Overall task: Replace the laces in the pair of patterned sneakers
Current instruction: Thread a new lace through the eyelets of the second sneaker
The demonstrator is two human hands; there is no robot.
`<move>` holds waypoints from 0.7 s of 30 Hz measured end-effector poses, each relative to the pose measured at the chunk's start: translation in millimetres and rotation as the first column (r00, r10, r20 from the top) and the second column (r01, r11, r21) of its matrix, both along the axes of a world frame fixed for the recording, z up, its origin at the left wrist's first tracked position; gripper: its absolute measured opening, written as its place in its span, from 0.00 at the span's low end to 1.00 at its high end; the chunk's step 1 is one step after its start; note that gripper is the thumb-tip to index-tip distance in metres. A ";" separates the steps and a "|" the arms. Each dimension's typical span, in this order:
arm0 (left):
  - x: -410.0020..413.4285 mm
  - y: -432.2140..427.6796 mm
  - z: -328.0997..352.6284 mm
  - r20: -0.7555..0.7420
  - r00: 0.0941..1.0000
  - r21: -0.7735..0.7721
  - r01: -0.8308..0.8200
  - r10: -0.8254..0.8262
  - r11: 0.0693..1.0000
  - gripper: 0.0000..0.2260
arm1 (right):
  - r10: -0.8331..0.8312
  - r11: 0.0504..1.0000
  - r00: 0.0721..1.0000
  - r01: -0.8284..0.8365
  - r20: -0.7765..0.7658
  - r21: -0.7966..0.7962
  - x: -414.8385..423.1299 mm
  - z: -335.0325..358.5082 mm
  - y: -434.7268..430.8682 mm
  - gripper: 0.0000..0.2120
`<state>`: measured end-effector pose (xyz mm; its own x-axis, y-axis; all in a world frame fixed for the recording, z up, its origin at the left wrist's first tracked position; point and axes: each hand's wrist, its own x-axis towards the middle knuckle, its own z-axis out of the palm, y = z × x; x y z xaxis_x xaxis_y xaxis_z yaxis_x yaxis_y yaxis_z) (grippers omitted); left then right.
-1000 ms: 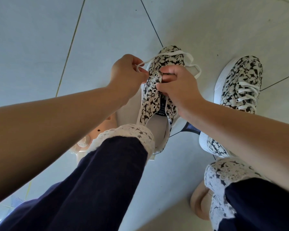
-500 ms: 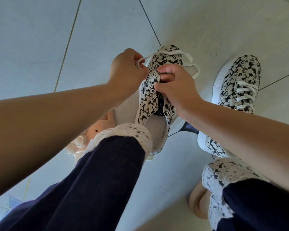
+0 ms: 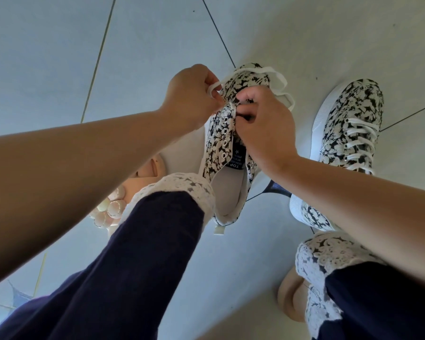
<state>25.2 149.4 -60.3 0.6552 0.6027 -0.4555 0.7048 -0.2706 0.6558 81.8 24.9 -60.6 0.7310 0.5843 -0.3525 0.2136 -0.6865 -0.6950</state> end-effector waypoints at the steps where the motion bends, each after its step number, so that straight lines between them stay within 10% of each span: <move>1: 0.7 0.3 0.3 0.001 1.000 -0.008 -0.009 0.009 1.000 0.08 | -0.011 1.000 1.000 0.011 0.029 -0.014 -1.0 -2.1 1.1 0.15; 21: 23.7 4.4 -1.8 -0.002 0.969 0.125 0.246 -0.248 0.961 0.06 | -0.014 1.000 0.999 0.012 0.051 0.027 10.1 -8.1 -1.5 0.30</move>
